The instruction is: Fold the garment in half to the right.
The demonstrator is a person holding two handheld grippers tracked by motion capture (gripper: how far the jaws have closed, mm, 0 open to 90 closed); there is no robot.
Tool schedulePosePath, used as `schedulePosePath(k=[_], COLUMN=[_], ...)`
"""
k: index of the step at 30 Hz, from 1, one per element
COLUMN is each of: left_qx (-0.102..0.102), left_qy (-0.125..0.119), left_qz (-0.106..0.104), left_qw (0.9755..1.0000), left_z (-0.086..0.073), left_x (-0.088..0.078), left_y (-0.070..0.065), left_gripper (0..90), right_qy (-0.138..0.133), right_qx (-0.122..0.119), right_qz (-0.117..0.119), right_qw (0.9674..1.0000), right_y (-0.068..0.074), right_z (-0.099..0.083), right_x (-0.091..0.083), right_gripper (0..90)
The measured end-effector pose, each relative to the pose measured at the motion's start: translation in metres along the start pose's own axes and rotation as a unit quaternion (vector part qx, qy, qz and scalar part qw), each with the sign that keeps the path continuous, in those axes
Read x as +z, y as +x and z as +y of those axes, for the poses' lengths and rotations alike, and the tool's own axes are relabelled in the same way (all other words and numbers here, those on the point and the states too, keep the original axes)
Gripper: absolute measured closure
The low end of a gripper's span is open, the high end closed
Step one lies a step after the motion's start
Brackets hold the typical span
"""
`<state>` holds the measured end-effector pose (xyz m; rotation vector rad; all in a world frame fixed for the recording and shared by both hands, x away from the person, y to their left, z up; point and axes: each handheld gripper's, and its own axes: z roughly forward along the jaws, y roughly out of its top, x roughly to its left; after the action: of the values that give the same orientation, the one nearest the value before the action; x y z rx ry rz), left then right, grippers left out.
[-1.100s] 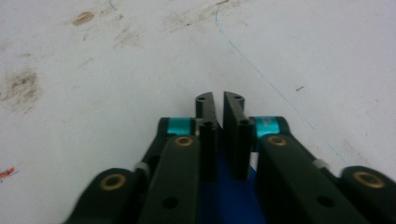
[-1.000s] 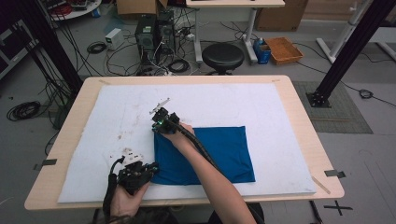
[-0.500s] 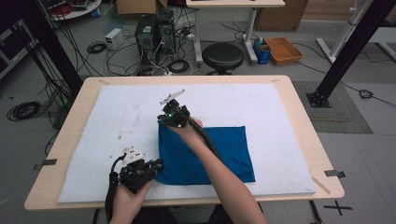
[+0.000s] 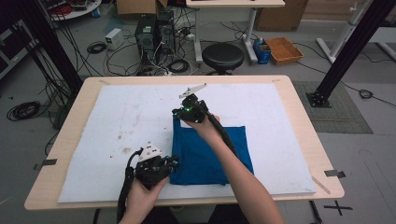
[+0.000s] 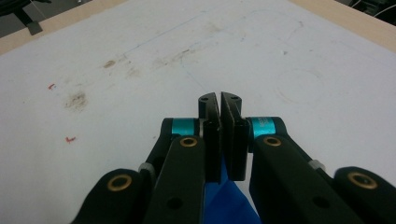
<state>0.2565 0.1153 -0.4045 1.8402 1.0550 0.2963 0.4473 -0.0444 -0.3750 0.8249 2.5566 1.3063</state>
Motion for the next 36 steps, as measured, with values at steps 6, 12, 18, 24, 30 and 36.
schedulePosePath(k=[6,12,18,24,30,36], left_qx=[0.007,0.017,0.024,0.035,0.037,0.039], left_qy=[0.0,0.004,0.005,0.006,0.009,0.012], left_qz=[-0.022,-0.037,-0.053,-0.065,-0.073,-0.085], left_qw=[0.9997,0.9991,0.9983,0.9973,0.9966,0.9956], left_z=[0.008,0.015,0.022,0.028,0.03,0.033], left_x=[0.013,0.028,0.042,0.058,0.076,0.092], left_y=[-0.011,-0.023,-0.035,-0.048,-0.061,-0.074], left_gripper=[85.0,85.0,85.0,85.0,85.0,85.0], right_qy=[-0.004,-0.006,-0.014,-0.018,-0.015,-0.012], right_qx=[0.004,0.01,0.017,0.029,0.043,0.052], right_qz=[-0.004,-0.009,-0.018,-0.025,-0.039,-0.05], right_qw=[1.0,0.9999,0.9996,0.9991,0.9982,0.9973], right_y=[-0.011,-0.022,-0.033,-0.048,-0.063,-0.076], right_z=[-0.007,-0.016,-0.025,-0.037,-0.052,-0.065], right_x=[-0.015,-0.031,-0.049,-0.066,-0.083,-0.098], right_gripper=[87.8,87.8,87.8,87.8,87.8,87.8])
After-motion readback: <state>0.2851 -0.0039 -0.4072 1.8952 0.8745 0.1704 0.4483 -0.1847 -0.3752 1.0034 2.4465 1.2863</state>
